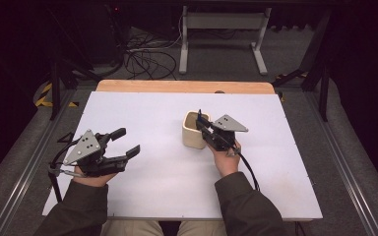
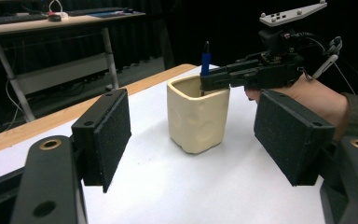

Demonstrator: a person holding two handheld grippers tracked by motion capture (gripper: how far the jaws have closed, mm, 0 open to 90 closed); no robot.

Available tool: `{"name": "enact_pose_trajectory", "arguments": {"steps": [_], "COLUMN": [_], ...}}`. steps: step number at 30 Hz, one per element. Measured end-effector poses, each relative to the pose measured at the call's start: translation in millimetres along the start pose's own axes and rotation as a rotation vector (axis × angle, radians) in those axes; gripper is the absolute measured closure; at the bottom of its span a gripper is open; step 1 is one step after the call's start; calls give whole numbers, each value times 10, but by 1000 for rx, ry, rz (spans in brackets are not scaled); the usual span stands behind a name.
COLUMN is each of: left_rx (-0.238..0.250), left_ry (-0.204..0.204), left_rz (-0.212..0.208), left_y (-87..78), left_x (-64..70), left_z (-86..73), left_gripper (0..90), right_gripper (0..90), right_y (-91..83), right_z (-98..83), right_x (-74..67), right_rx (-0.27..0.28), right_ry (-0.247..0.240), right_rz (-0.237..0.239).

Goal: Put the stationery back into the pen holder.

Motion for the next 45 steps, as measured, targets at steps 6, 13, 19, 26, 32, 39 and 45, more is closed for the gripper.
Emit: {"name": "enact_pose_trajectory", "arguments": {"steps": [6, 13, 19, 26, 32, 39, 45], "left_rx": [3, 0, 0, 2, 3, 0, 6], "left_ry": [-5, -5, -6, -6, -5, -7, -9], "left_rz": [-3, -3, -2, -2, -2, -1, 3], "left_y": [0, 8, 9, 8, 9, 21, 22], "left_x": [-2, -4, -6, -2, -1, -3, -6], "left_z": [0, -8, -10, -8, -6, -9, 0], "left_gripper": [280, 280, 280, 280, 280, 279, 276], "right_gripper": [776, 773, 743, 666, 606, 499, 465], "right_y": [-5, -18, -35, -68, -92, -126, -162], "right_z": [5, 14, 24, 58, 86, 116, 136], "right_x": [4, 21, 33, 28, 24, 35, 49], "right_rx": [2, 9, 14, 28, 44, 59, 71], "right_ry": [4, 6, 9, 9, 9, 18, 27], "right_rz": [-1, -5, -7, 3, 15, 20, 35]}}
Point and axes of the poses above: each handheld gripper's, and its own axes: y roughly forward along the jaws, z roughly out of its top, x roughly to its right, the point moved 6 cm from there along y, roughly forward along the jaws, and after that the axes turned 12 degrees about -y, right-handed, at the moved point
